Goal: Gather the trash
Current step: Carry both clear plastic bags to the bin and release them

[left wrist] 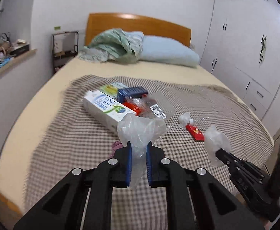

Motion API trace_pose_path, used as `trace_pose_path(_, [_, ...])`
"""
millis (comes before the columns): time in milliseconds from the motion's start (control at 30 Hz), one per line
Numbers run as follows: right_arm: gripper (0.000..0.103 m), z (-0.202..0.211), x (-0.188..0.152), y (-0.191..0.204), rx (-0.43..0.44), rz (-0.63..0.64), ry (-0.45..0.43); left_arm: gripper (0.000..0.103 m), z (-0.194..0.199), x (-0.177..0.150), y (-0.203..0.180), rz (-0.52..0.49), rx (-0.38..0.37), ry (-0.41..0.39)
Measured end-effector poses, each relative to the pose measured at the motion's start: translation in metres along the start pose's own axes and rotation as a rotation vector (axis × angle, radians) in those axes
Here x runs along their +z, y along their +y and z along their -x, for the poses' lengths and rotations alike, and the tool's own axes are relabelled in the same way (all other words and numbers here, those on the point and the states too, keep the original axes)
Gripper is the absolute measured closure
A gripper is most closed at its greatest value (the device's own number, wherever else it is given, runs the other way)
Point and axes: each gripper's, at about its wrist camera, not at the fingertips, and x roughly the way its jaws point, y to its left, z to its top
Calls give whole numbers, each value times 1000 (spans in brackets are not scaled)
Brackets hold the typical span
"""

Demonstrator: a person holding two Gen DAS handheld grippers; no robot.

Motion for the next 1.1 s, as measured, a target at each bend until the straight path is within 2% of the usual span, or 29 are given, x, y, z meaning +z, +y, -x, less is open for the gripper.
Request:
trace_pose_path(67, [98,23,-6,1,-29,38,-7,94,23,-6,1,24,-16,-17])
trace_pose_path(200, [98,88,-23,-25,-118,70,-24,94,70,-24,-17,44,-118,-38])
trace_pose_path(333, [98,155,-52,-79,-237,59,-31,94,92,-52,-69,-9,-222,-30])
trace_pose_path(467, [98,202,-81,-128,-338,20,-11,94,99,-84,-132,-86,-331,36])
trace_pose_path(533, [98,215,-103,-157,-375,-18,20,94,95,-105,-171,-165,-381,78])
trace_pose_path(600, [98,214,-132,-184,-401,-46,76,94,85,-127,-205,-240,-437,140])
trace_pose_path(700, [98,200,-179,-220,-436,-114,180,94,50,-168,-241,-329,-488,283])
trace_pose_path(767, [98,177,-225,-246,-432,-186,284,94,26,-191,-254,-340,-486,370])
trace_pose_path(900, [98,130,-304,-273,-396,-278,472,94,-32,-227,-274,-338,-475,541])
trace_pose_path(1000, [98,91,-363,-286,-360,-352,612,94,-60,-251,-292,-355,-461,620])
trace_pose_path(1100, [98,62,-406,-286,-313,-388,710,94,-83,-276,-309,-366,-451,690])
